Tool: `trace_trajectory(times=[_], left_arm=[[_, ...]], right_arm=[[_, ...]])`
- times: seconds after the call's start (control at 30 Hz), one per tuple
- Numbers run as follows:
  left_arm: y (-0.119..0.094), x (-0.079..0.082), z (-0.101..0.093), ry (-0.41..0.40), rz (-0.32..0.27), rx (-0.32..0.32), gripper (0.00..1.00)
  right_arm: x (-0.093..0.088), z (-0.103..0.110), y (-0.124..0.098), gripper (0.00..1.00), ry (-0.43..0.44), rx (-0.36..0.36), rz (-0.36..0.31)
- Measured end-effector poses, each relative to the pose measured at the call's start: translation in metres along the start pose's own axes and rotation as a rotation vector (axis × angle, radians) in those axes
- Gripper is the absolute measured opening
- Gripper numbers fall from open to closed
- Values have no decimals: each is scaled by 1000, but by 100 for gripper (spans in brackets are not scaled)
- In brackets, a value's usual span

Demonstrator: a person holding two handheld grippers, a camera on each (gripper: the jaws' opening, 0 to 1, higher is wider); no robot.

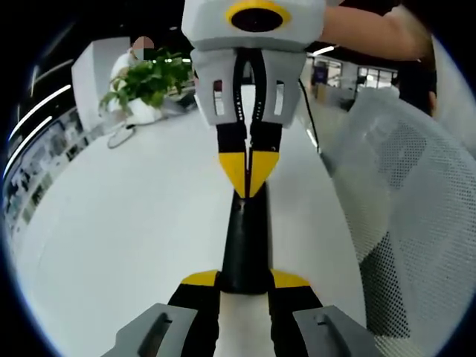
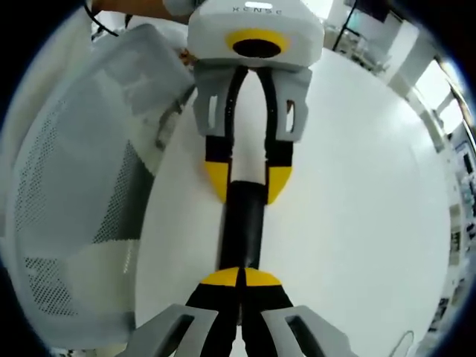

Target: Press the specified remote control buttons in sequence, fully releasing each button before pressing the next.

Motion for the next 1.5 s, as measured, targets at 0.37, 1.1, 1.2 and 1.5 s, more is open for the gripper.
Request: trace_trajectory(times=[0.37, 1.1, 1.2, 1.5], left_arm=[[-1, 1, -1, 0, -2, 6, 23], [0, -2, 0, -8, -6, 2, 23], [0, -2, 0, -9, -5, 2, 23], [0, -2, 0, -11, -1, 4, 23]], right_arm=[[0, 1, 7, 0, -5, 11, 17], [-2, -1, 11, 0, 5, 13, 30], [-2, -2, 12, 0, 4, 12, 32], [-2, -1, 11, 0, 10, 5, 25]])
Point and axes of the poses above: the point that each gripper's makers call its tool centre point, and the gripper's own axes: y roughly forward along the fingers, z roughly to its left, x roughly out of its top, the point moved 1 cm from there along -y, roughly backward along the fingers, and after that the axes turned 15 degrees about y, right-handed, at the moved point
